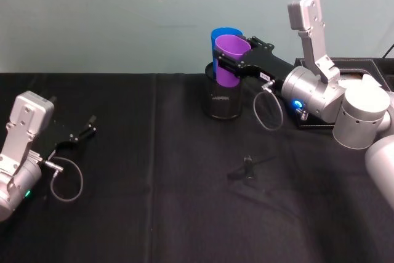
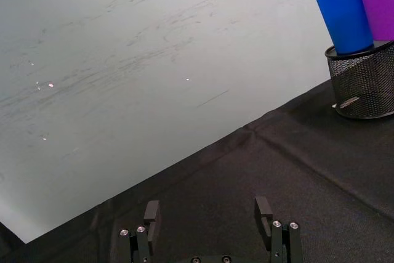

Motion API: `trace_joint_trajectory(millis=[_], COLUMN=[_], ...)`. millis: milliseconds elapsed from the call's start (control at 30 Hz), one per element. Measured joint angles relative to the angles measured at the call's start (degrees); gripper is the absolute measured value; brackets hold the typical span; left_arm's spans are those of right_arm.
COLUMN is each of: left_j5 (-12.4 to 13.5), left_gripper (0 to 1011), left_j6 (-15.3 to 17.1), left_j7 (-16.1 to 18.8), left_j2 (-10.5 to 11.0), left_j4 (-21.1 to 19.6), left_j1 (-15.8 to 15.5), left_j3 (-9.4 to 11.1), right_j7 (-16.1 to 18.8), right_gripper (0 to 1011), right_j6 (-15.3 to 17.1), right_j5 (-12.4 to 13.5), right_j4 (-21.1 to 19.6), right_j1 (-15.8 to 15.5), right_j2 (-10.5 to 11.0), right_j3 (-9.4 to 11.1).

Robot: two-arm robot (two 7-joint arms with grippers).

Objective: Pick up one cup with a gripper and tap it against the other cup.

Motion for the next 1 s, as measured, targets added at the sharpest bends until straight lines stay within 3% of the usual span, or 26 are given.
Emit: trace_joint_trajectory(millis=[533,767,1000], left_j5=[0.0,0.0,0.0], left_gripper=[1000,1000,1000], left_j6=[0.0,0.0,0.0], left_j7=[0.0,0.0,0.0], left_j2=[0.0,0.0,0.0], left_j4=[0.0,0.0,0.0], left_j1=[0.0,0.0,0.0], left_j3=[0.0,0.0,0.0], right_j7=[0.0,0.1,-0.4], right_gripper=[716,716,716], right_j6=[0.1,1.6,2.8], right_j5=[-0.1,0.0,1.4], right_j4=[-0.3,-4.1,-10.8], right_j1=[-0.1,-2.4,-7.1], right_j2=[0.1,1.0,2.5], right_j3=[-0.1,-0.5,-0.2])
